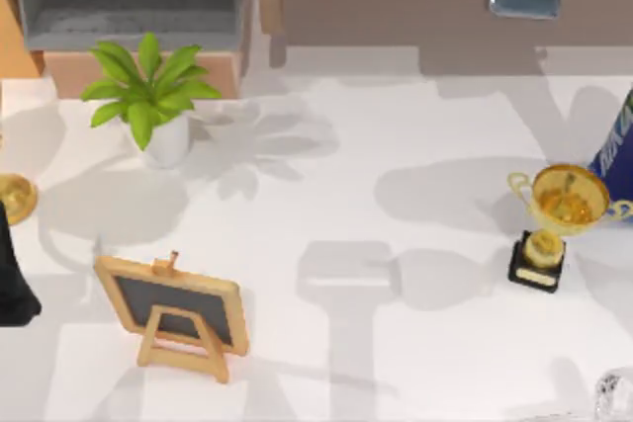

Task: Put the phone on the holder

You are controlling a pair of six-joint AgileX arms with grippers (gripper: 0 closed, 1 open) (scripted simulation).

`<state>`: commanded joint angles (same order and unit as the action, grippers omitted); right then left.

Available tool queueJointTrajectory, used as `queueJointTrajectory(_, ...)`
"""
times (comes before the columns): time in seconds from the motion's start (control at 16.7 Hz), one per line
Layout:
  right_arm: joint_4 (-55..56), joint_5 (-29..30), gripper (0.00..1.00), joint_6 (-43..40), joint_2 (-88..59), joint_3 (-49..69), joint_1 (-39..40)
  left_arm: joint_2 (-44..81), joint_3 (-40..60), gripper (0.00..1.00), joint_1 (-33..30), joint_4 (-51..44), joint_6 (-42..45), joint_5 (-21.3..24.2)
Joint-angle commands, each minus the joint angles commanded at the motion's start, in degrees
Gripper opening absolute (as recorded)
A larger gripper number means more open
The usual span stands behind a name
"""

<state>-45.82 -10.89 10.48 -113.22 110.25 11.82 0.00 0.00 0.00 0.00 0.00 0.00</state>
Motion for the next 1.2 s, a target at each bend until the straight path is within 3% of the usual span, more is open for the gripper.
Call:
queueJointTrajectory(0.78, 37.36, -14.19, 0.0, -19.44, 21.2, -39.09, -40.62, 0.0, 0.0, 1.0, 0.0, 0.0, 0.0, 0.0)
queueJointTrajectory(1.2, 48.07, -20.08, 0.0, -26.69, 26.48, -56.28, -54.4, 0.0, 0.0, 1.0, 0.0, 0.0, 0.0, 0.0)
